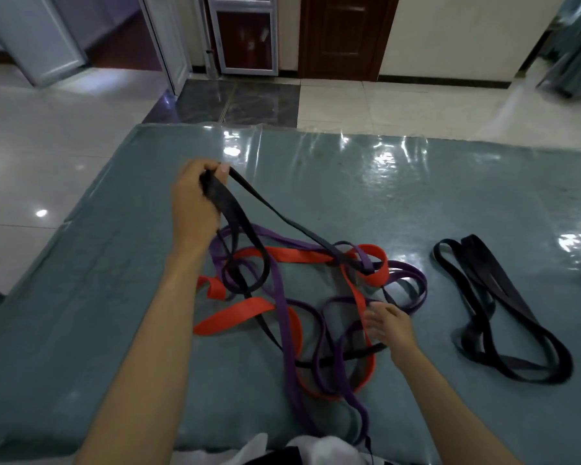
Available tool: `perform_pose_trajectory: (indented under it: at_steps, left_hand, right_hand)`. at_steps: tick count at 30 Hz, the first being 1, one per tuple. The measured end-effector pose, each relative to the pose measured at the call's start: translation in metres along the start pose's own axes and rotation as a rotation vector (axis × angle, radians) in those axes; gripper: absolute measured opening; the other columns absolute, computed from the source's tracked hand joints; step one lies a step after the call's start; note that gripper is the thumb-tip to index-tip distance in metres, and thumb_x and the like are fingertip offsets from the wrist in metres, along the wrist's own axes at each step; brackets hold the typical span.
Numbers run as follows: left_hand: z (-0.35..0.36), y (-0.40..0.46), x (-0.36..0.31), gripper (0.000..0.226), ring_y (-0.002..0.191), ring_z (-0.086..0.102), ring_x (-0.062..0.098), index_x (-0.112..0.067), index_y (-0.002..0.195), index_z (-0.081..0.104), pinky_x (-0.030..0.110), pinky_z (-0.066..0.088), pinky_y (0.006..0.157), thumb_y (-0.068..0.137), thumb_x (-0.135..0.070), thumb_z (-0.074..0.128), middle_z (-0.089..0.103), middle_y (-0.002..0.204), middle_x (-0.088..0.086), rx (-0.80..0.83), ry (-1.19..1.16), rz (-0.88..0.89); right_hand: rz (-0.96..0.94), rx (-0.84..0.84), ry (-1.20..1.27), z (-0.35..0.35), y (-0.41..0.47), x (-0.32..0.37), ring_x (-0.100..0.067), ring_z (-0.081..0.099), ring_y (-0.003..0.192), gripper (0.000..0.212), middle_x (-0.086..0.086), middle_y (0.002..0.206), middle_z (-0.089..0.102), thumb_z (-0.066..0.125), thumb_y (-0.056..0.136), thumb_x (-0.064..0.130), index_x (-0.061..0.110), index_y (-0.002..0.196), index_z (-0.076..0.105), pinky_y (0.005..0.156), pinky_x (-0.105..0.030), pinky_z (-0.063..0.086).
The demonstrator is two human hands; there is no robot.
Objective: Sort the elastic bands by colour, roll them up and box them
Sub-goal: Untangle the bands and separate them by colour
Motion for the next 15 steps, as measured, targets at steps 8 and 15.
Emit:
perform_pose_trajectory:
  at_steps: [8,15]
  left_hand:
    - [-0.028,0.028,0.012,0.009,0.088,0.055,-0.016,-0.024,0.095,0.065,0.001,0.037,0.080,0.102,-0.029,0.063,0.057,0.089,-0.016,-0.218,0.061,0.055]
    - [0.009,0.021,0.064,0.011,0.091,0.060,0.026,-0.007,0.087,0.069,0.035,0.046,0.081,0.097,-0.008,0.071,0.071,0.095,0.016,0.317,0.272,-0.119]
  right_hand:
    - [-0.138,-0.245,-0.366,-0.029,0.030,-0.026,-0.032,0.068,0.101,0.011,-0.015,0.105,0.075,0.065,0.094,0.005,0.008,0.104,0.070,0.095,-0.050,0.055]
    - [-0.109,-0.197,-0.364,-0.018,0.047,-0.034,-0.034,0.067,0.102,0.037,-0.021,0.114,0.068,0.076,0.090,0.000,0.001,0.122,0.057,0.093,-0.047,0.055]
Point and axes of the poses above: each hand's wrist, its own y-axis towards the middle knuckle, its own z-axis out of the palm, x = y × z, the point moved 3 cm from there along y, towards the middle knuckle
